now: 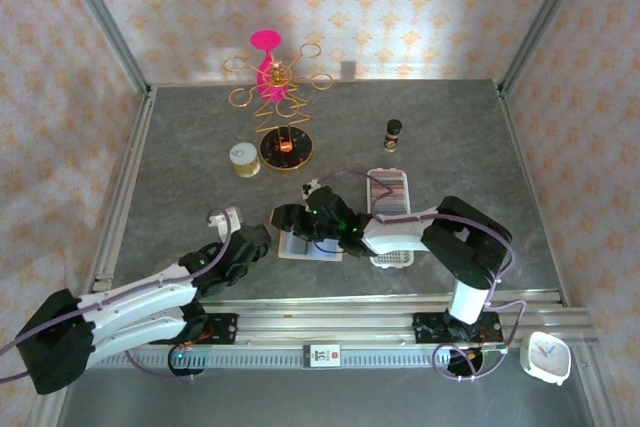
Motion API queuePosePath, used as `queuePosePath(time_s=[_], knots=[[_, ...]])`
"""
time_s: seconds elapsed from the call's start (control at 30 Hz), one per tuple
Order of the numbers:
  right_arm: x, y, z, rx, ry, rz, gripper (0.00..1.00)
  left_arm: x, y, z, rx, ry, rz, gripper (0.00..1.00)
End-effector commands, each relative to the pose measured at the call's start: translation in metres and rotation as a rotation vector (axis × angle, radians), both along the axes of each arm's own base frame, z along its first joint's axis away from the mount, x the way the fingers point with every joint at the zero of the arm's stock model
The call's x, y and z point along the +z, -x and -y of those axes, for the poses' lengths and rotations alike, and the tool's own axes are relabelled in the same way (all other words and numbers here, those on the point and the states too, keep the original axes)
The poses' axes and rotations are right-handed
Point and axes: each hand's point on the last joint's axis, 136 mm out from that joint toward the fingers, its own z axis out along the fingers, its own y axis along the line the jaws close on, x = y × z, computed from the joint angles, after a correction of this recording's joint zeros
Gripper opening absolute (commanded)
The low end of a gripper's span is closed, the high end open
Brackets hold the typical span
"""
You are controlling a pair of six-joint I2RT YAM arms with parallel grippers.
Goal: Put the credit cards into the card holder
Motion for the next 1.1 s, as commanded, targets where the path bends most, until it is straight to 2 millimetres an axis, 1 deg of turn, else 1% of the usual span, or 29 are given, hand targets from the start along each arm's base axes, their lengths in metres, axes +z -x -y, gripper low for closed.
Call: queuePosePath(time_s=[0.0,0.1,0.2,0.23,0.27,0.3,0.33,0.37,0.4,0.43,0.5,0.57,0.63,0.67,0.7,0.77,0.87,0.93,1.03,1.07], knots=[[0.048,-0.019,0.024,-0.015,0.018,0.163,0.58,0.026,-0.005,-0.007,-0.001,-0.050,0.045,0.56],[0.071,-0.030,0.061,-0.034,0.135,0.300,0.59,0.042,-0.009,0.008,-0.071,-0.017,0.067,0.59],[0.102,-0.036,0.102,-0.055,0.295,0.527,0.61,0.049,-0.011,0.032,-0.173,0.046,0.086,0.59],[0.109,-0.037,0.115,-0.058,0.360,0.607,0.62,0.051,-0.011,0.040,-0.204,0.064,0.092,0.59],[0.116,-0.034,0.126,-0.040,0.422,0.690,0.64,0.051,-0.012,0.047,-0.239,0.079,0.097,0.59],[0.122,-0.026,0.133,0.013,0.464,0.776,0.65,0.051,-0.012,0.053,-0.258,0.088,0.096,0.59],[0.124,-0.017,0.137,0.089,0.501,0.857,0.67,0.051,-0.013,0.055,-0.264,0.091,0.097,0.60],[0.120,-0.006,0.142,0.179,0.546,0.935,0.69,0.051,-0.014,0.059,-0.287,0.090,0.101,0.61],[0.119,0.004,0.149,0.243,0.590,1.011,0.74,0.052,-0.014,0.064,-0.316,0.092,0.108,0.62],[0.112,0.011,0.156,0.295,0.637,1.063,0.79,0.052,-0.014,0.067,-0.332,0.093,0.113,0.62],[0.095,0.025,0.174,0.458,0.791,1.168,0.88,0.051,-0.014,0.068,-0.343,0.093,0.117,0.62],[0.081,0.027,0.197,0.542,0.951,1.219,0.90,0.051,-0.014,0.069,-0.351,0.095,0.124,0.63],[0.063,0.030,0.215,0.627,1.065,1.241,0.90,0.048,-0.012,0.069,-0.362,0.097,0.131,0.63],[0.050,0.035,0.224,0.707,1.108,1.240,0.89,0.047,-0.011,0.070,-0.378,0.097,0.138,0.63],[0.040,0.034,0.233,0.744,1.156,1.232,0.89,0.046,-0.008,0.073,-0.406,0.101,0.143,0.63],[0.028,0.026,0.250,0.774,1.246,1.203,0.88,0.043,-0.004,0.076,-0.439,0.105,0.142,0.63],[0.024,0.017,0.264,0.808,1.316,1.208,0.82,0.039,0.000,0.078,-0.461,0.114,0.139,0.63],[0.026,0.010,0.268,0.809,1.328,1.215,0.71,0.037,0.001,0.079,-0.470,0.117,0.136,0.63],[0.015,0.003,0.274,0.865,1.346,1.184,0.69,0.034,0.003,0.079,-0.486,0.110,0.129,0.62],[0.009,0.002,0.276,0.895,1.351,1.167,0.69,0.033,0.004,0.079,-0.487,0.109,0.126,0.62]])
